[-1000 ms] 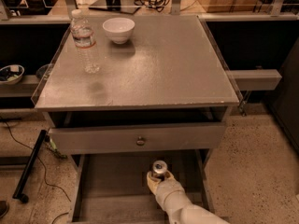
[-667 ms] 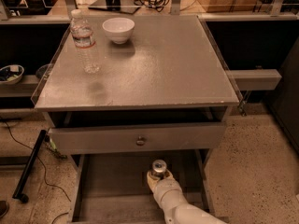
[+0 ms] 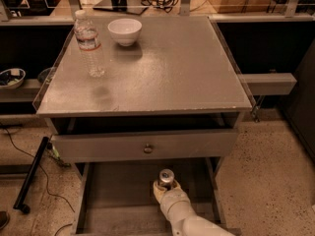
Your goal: Place redbull can into middle drawer
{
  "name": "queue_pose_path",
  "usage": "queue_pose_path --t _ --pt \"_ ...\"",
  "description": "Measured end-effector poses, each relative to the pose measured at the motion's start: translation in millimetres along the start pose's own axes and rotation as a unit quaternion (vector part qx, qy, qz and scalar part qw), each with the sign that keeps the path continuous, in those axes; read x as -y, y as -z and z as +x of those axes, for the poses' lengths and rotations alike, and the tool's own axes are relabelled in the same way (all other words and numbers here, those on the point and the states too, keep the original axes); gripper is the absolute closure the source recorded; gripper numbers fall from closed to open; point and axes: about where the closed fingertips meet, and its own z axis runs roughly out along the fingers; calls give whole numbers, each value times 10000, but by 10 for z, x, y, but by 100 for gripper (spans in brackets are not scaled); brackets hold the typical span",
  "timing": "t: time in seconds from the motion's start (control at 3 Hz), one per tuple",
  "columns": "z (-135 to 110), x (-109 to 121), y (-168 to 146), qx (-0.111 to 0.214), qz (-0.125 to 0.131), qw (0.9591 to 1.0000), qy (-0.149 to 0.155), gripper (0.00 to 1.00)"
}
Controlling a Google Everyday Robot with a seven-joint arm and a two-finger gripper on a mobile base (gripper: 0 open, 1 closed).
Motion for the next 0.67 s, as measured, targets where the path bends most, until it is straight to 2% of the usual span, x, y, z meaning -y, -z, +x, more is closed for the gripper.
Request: queue_pose_path --t 0.67 --pt "230 -418 -39 -81 -355 9991 -238 100"
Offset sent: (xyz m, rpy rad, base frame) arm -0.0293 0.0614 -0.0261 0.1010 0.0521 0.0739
